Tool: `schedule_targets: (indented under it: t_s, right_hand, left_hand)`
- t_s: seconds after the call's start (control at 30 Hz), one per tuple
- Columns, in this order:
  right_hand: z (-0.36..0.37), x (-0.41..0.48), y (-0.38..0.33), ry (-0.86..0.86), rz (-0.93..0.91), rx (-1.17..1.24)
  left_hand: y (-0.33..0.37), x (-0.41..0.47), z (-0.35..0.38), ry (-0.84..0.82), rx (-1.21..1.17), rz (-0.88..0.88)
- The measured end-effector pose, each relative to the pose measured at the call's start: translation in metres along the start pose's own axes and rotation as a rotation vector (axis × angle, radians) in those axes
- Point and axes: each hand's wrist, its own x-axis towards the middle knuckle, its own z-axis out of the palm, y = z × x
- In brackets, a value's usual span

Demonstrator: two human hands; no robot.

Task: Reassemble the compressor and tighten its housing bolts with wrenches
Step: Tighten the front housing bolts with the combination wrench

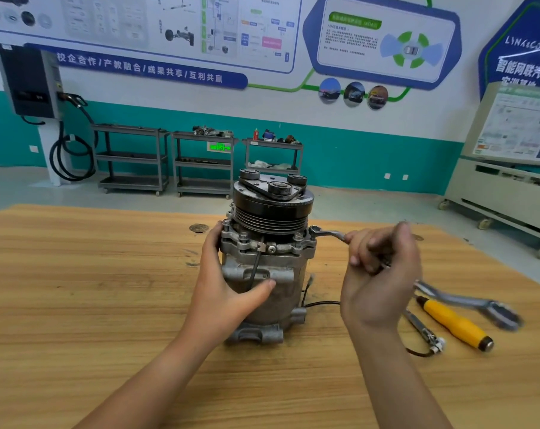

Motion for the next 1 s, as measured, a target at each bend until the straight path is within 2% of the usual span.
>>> schedule_targets:
  t_s: [0.13,0.27,0.33,0.4,0.47,0.53,0.6,0.67,0.83,1.0]
  right_hand:
    - [0.015,-0.021,0.013,-0.236,-0.282,-0.385]
    - [0.035,-0.027,0.029,-0.339,-0.582,-0.646]
    - [0.044,-0.026,0.036,-0.386,-0.651,-0.789]
    - [0.052,-0.023,0.039,-0.428,-0.689,-0.923]
    - [0.057,-0.020,0.029,-0.457,-0.702,-0.874]
    - [0.060,-0.009,0.006,-0.406,-0.504,-0.490]
    - [0.058,0.018,-0.022,-0.221,-0.195,0.041]
    - [0.044,0.056,-0.037,-0.043,0.029,0.285]
    - [0.015,0.105,-0.009,0.142,0.540,0.319]
    - [0.001,0.119,0.022,0.174,0.760,0.398]
  left_hand:
    - [0.001,0.000,-0.001,-0.002,0.009,0.015]
    - [0.006,0.002,0.000,-0.002,-0.055,-0.015]
    - [0.008,0.006,0.002,0.030,-0.115,-0.051]
    - [0.009,0.006,0.002,0.005,-0.054,0.011]
    - [0.006,0.003,0.001,-0.016,-0.014,0.033]
    - [0.003,0.001,0.000,-0.009,-0.001,0.018]
    - [0.002,-0.001,-0.001,-0.001,-0.010,0.003]
    - [0.002,-0.002,-0.001,-0.003,-0.024,-0.015]
    - [0.001,-0.001,-0.001,-0.011,-0.005,-0.013]
    - [0.001,-0.001,-0.002,-0.012,-0.004,0.007]
